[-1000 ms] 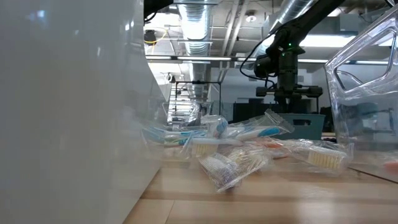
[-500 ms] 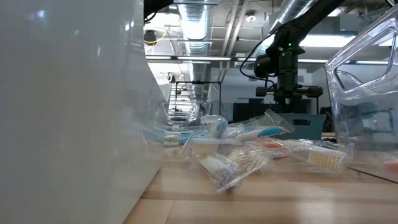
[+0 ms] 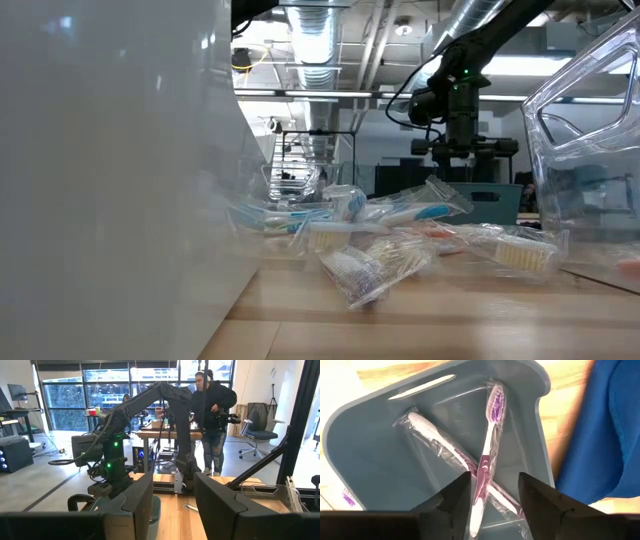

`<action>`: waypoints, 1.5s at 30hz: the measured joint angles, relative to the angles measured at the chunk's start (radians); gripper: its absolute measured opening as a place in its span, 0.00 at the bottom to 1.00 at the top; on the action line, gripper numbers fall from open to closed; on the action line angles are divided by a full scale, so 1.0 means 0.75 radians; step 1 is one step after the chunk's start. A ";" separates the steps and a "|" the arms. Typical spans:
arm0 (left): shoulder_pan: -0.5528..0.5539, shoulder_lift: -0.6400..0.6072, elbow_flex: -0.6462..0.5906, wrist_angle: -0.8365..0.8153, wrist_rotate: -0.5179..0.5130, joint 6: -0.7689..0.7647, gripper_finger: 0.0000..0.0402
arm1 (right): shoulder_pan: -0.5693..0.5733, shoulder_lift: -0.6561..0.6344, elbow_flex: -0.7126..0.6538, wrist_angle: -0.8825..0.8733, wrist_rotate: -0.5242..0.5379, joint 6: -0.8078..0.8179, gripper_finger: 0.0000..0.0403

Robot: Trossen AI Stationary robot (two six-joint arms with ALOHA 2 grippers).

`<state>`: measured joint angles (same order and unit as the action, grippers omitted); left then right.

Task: Pick & Place Toothbrushes
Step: Adjust the bottom transparent bin

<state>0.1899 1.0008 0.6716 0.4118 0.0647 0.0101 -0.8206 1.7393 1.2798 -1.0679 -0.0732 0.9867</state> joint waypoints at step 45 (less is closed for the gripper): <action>0.000 0.000 0.000 0.000 0.000 0.006 0.34 | 0.338 0.000 0.317 0.004 -0.218 -1.447 0.40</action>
<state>0.1902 1.0008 0.6716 0.4118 0.0647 0.0149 -0.5672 1.7392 1.5173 -1.0647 -0.2364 -0.0982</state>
